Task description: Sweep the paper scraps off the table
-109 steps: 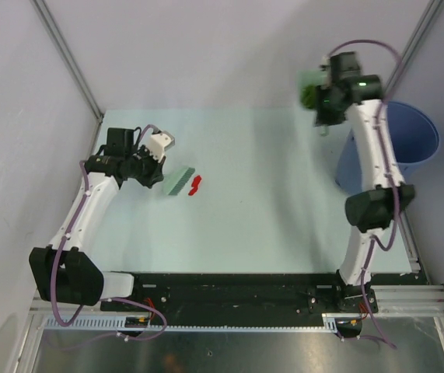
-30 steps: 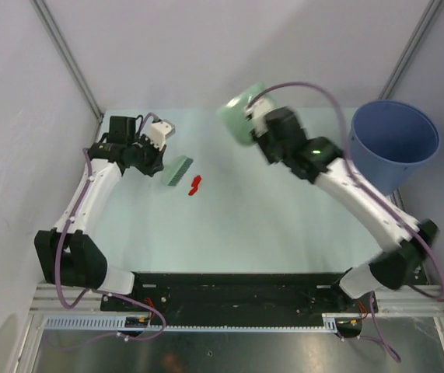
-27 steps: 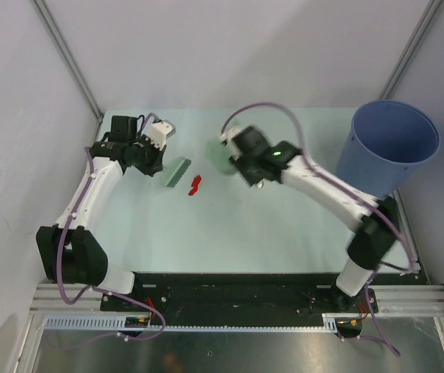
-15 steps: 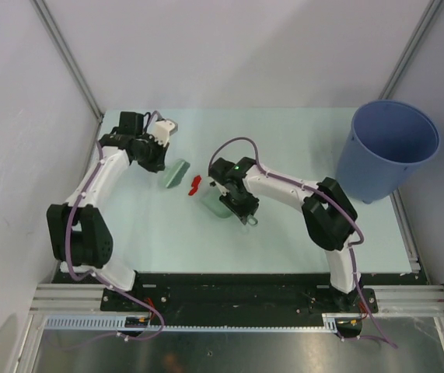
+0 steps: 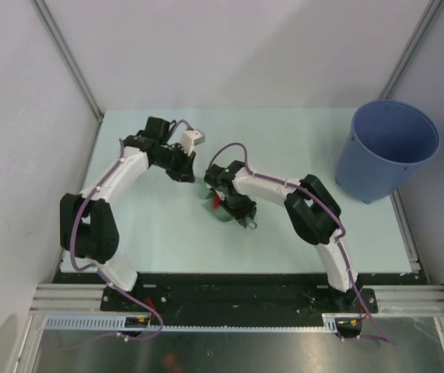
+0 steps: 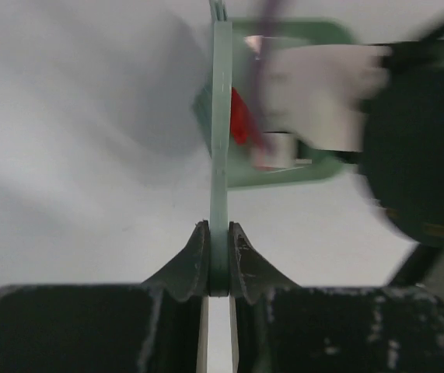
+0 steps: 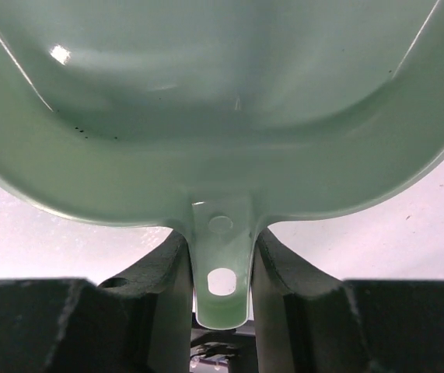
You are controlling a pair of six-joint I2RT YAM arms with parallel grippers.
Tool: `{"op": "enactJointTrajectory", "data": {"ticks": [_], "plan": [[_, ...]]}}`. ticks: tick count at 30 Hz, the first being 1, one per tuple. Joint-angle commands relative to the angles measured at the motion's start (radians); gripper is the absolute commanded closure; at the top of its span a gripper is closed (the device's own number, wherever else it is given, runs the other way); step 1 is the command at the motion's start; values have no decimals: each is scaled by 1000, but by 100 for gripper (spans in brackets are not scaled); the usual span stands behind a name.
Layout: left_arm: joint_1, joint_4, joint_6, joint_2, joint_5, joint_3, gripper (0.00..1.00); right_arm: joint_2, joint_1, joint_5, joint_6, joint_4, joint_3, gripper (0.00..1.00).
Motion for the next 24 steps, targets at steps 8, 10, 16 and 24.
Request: {"op": "enactJointTrajectory", "data": {"ticks": [8,10,16,24], "plan": [[63,-111,-13,-271,92,85,100,-75,-18,-20,31,140,-60,100],[93,-111,-2,-279,26,70,100,-106,-21,-36,28,171,-96,100],[229,-91,38,-307,-83,30,100,-185,-6,-17,-7,128,-80,100],[306,-73,87,-334,-74,-96,100,-225,-70,84,-99,-111,196,100]]}}
